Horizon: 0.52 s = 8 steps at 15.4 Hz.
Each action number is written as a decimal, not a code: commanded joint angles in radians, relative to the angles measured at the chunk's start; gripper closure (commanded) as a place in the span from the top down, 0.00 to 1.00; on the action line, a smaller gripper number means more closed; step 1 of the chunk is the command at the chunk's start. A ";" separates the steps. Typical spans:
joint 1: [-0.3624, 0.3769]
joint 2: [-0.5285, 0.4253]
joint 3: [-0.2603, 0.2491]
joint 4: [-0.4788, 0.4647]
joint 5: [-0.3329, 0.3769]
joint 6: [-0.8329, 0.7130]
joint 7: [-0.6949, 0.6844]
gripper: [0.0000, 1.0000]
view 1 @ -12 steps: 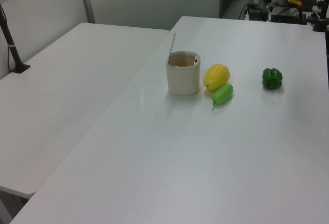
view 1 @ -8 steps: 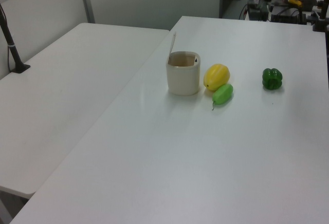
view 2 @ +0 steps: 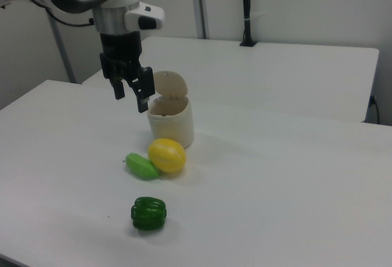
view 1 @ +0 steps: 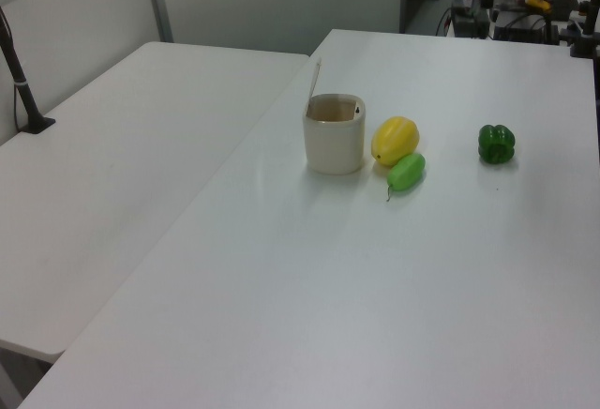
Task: Close garbage bin
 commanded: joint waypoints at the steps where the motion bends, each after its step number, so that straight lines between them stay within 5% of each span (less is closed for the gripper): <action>1: 0.033 0.044 0.005 0.014 0.021 0.049 -0.053 0.37; 2: 0.031 0.047 0.003 0.014 0.071 0.083 -0.076 0.16; 4: 0.036 0.062 0.005 0.014 0.107 0.126 -0.093 0.02; 8: 0.100 0.119 0.008 0.035 0.110 0.351 -0.159 0.00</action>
